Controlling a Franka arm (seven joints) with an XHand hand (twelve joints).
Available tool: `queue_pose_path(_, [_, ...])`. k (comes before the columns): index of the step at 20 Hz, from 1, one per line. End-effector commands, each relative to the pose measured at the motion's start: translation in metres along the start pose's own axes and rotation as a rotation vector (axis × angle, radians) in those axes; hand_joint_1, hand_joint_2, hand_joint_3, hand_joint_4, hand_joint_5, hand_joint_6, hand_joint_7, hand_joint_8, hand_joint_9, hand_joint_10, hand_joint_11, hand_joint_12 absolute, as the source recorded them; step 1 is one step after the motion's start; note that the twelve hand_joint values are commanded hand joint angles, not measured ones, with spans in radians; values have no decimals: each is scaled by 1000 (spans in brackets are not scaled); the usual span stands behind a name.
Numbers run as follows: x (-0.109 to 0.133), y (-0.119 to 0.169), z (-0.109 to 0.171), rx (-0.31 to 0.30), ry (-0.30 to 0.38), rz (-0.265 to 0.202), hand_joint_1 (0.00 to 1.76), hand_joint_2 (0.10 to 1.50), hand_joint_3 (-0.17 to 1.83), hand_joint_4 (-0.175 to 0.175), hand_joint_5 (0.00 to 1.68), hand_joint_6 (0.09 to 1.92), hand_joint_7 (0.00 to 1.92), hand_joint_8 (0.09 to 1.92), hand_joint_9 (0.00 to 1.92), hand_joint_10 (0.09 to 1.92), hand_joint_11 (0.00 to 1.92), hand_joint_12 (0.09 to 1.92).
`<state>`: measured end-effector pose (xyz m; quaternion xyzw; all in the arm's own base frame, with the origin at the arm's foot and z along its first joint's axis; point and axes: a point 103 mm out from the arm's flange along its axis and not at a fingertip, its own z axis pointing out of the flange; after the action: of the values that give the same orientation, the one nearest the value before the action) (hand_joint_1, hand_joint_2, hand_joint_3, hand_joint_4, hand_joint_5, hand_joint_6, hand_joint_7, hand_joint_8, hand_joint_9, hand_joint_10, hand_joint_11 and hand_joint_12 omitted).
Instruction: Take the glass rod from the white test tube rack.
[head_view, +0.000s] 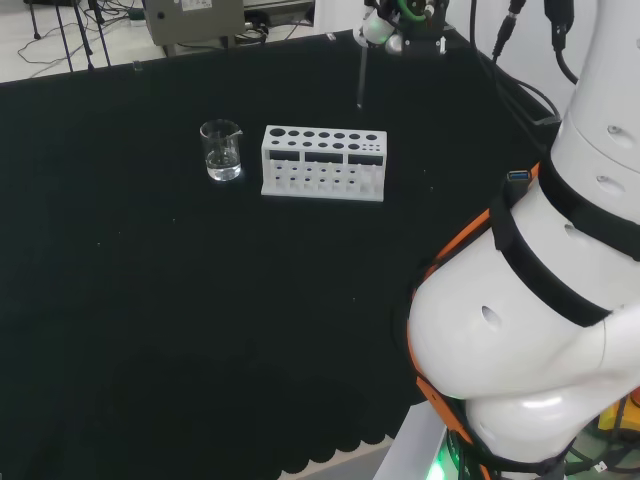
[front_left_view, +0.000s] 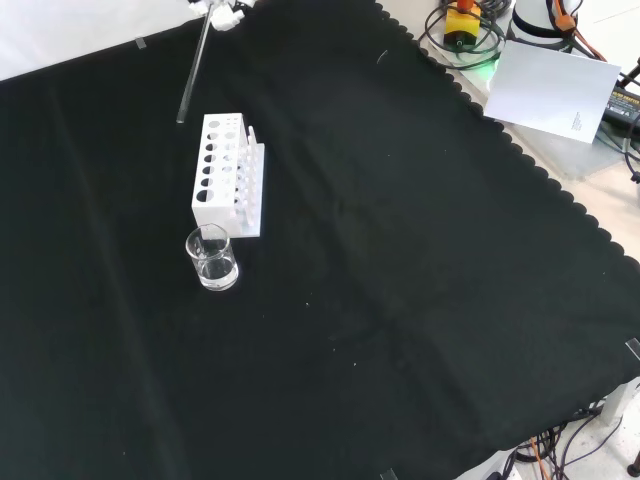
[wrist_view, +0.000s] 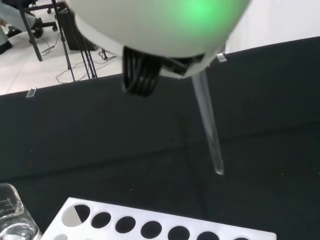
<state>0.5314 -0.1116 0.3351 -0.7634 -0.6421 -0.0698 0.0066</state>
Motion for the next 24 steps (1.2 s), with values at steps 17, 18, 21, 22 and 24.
queue_pose_path(17, [20, -15, -26, -26, -9, -3, 1228, 444, 984, -175, 1378, 644, 1694, 829, 1920, 551, 1365, 719])
queue_pose_path(18, [20, -16, -26, -28, -7, -6, 1228, 443, 984, -175, 1379, 642, 1694, 828, 1920, 553, 1365, 719])
queue_pose_path(21, [20, -20, -30, -38, -1, -21, 1228, 442, 985, -175, 1381, 639, 1695, 827, 1920, 556, 1367, 718])
queue_pose_path(22, [20, -22, -31, -39, -2, -25, 1228, 442, 985, -175, 1382, 637, 1695, 827, 1920, 557, 1368, 718])
queue_pose_path(24, [22, -24, -34, -36, -1, -35, 1228, 442, 985, -175, 1383, 635, 1696, 826, 1920, 558, 1369, 718])
